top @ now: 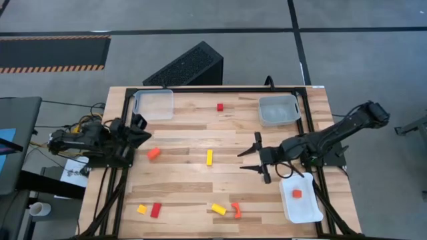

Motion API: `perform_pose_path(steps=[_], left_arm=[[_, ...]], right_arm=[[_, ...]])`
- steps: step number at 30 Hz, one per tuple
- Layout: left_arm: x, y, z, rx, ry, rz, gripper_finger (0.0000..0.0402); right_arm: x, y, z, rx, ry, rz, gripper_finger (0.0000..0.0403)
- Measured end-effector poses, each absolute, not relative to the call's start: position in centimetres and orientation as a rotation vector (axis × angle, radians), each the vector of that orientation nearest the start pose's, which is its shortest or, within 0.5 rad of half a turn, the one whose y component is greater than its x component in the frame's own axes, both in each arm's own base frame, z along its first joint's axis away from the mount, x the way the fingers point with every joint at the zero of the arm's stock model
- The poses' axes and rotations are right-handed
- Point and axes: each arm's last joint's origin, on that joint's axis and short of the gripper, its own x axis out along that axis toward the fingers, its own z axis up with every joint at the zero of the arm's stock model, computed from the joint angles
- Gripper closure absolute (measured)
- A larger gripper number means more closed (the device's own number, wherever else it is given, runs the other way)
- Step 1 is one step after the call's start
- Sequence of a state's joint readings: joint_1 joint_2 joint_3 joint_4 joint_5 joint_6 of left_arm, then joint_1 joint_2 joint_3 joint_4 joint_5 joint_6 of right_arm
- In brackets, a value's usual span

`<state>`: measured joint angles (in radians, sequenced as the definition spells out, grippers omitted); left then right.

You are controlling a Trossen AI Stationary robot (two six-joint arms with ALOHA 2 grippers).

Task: Sort & place blocks by color
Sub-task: Put the bottom left red block into the transparent bin

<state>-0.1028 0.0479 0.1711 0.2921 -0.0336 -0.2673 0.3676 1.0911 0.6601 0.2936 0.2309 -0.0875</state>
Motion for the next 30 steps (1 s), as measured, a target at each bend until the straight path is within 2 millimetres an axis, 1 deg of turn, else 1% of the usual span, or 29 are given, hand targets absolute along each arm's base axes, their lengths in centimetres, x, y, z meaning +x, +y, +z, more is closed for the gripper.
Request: perform_pose_path(steps=[2,4,8,13,19,25,28,30], left_arm=[[8.3,-0.7,25.2,-0.266,-0.368,-0.106,0.0402],[8.9,-0.7,25.6,-0.25,-0.303,-0.072,0.0401],[11.1,-0.9,26.2,-0.225,-0.181,-0.042,0.0401],[14.0,-1.2,26.9,-0.177,-0.032,-0.017,0.0402],[16.7,-1.4,27.2,-0.136,0.058,0.008,0.0401],[18.3,-1.4,26.4,-0.125,0.13,0.064,0.0398],[18.8,-1.5,25.8,-0.146,0.17,0.072,0.0377],[19.0,-1.6,25.3,-0.179,0.206,0.054,0.0351]], right_arm=[[22.5,8.0,27.9,-0.124,0.112,0.141,0.0182],[22.5,7.9,28.0,-0.122,0.108,0.141,0.0182],[21.8,7.6,27.0,-0.115,0.075,0.138,0.0182],[20.5,6.7,25.8,-0.078,0.025,0.115,0.0182],[18.9,5.7,25.3,-0.024,-0.004,0.092,0.0182],[18.1,5.4,24.3,0.015,0.014,0.091,0.0182],[18.1,5.6,24.2,0.036,0.024,0.097,0.0182],[18.0,5.7,24.2,0.039,0.023,0.106,0.0182]])
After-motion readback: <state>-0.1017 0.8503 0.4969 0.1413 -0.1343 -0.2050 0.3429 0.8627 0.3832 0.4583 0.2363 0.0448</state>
